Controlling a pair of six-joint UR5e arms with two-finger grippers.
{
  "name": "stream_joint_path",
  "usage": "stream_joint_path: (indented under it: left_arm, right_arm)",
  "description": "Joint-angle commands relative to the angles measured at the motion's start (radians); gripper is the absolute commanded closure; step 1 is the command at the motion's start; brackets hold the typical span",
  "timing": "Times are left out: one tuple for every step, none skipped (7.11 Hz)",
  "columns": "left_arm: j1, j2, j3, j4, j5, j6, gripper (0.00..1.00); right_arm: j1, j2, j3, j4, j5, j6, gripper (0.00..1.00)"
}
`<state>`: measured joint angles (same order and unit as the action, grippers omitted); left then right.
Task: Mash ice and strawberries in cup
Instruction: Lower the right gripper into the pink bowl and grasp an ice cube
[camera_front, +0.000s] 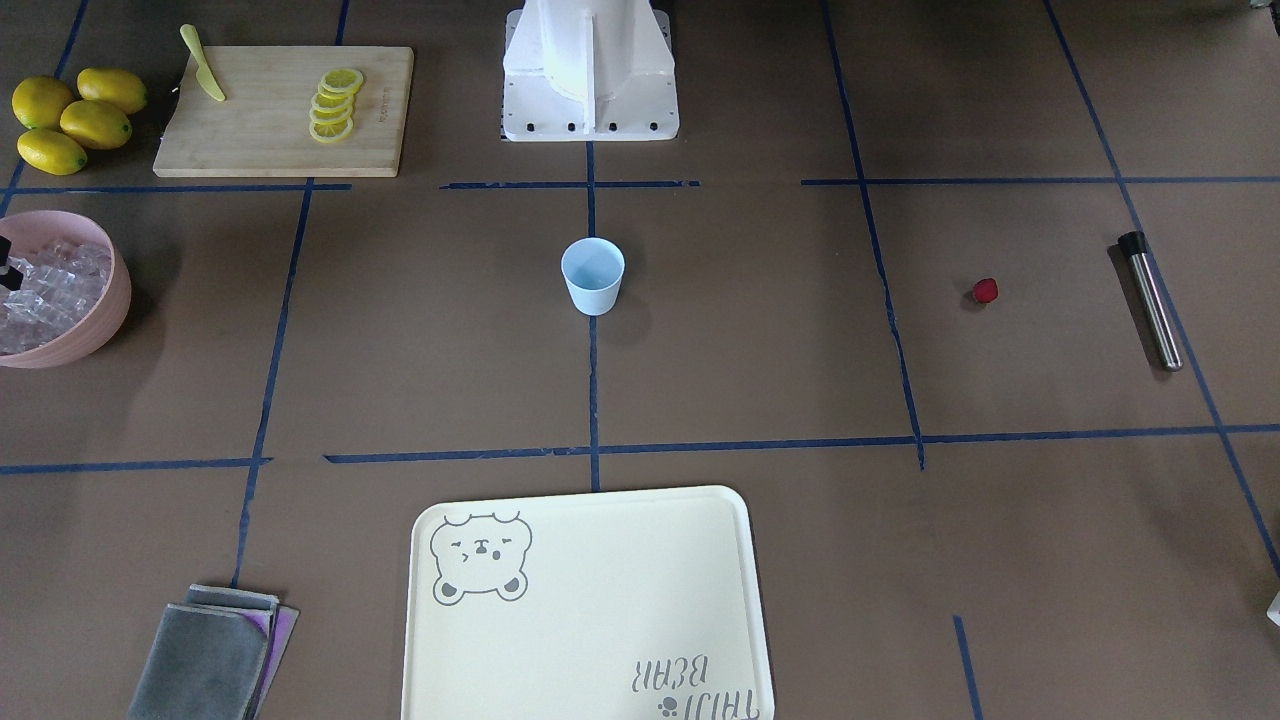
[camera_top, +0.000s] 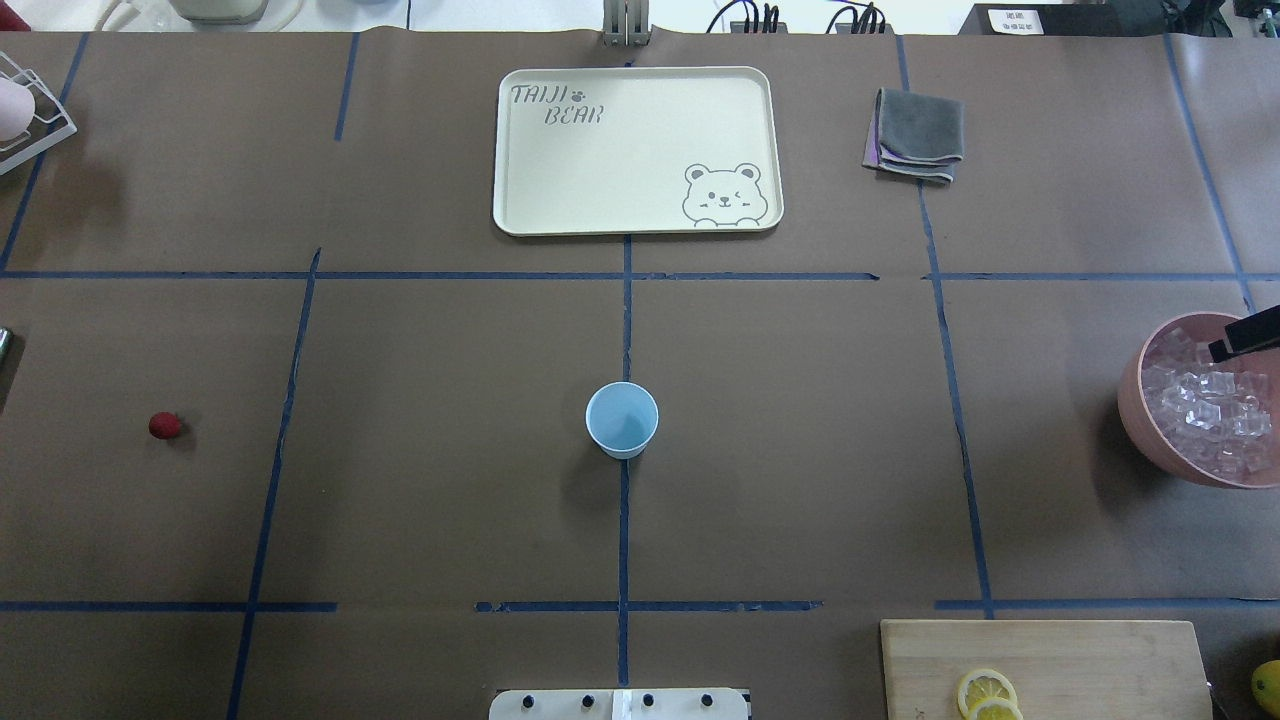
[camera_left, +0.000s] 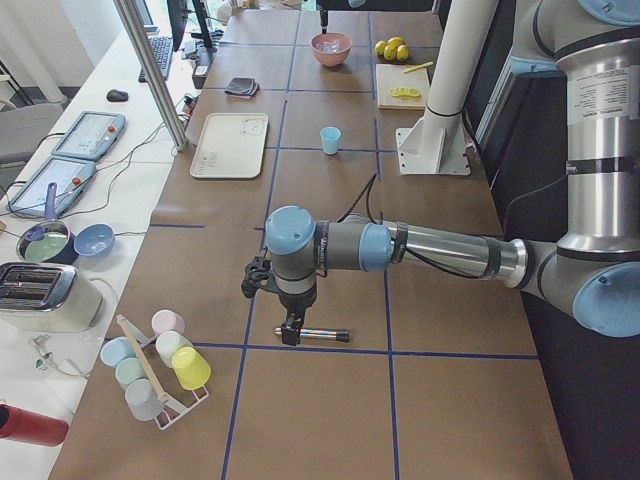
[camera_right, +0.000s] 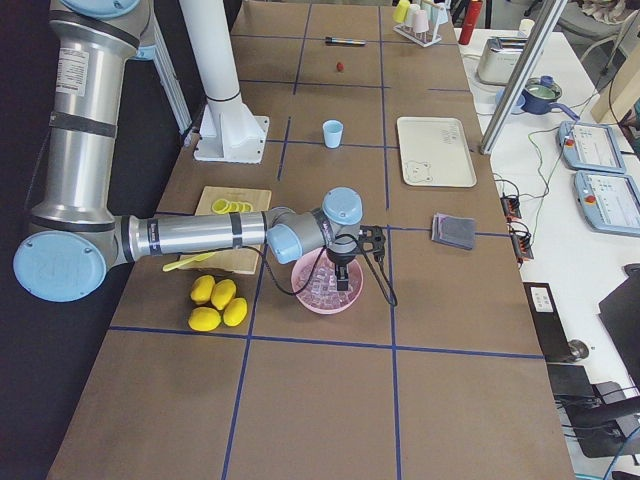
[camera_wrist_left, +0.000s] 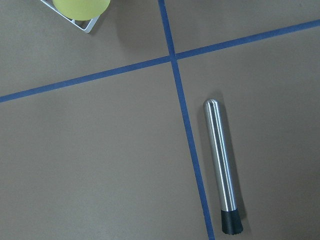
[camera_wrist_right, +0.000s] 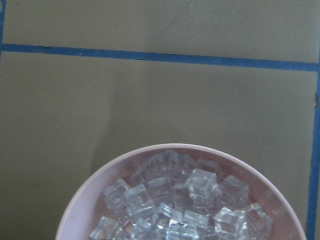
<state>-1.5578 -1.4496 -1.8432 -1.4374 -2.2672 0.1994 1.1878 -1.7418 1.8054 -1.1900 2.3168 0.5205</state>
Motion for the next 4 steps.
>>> stream_joint_path:
  left_arm:
    - [-0.001, 0.000, -0.004, 0.000, 0.000, -0.002, 0.00]
    - [-0.001, 0.000, -0.004, 0.000, 0.002, -0.002, 0.00]
    - [-0.001, 0.000, -0.004, 0.000, 0.000, 0.000, 0.00]
    - [-0.001, 0.000, -0.004, 0.000, 0.000, 0.000, 0.00]
  right_arm:
    - [-0.042, 0.001, -0.020, 0.029, -0.016, 0.062, 0.07]
    - [-0.060, 0.007, -0.037, 0.029, -0.029, 0.062, 0.07]
    - [-0.066, 0.007, -0.040, 0.029, -0.042, 0.059, 0.07]
    - [-0.073, 0.007, -0.049, 0.029, -0.042, 0.061, 0.07]
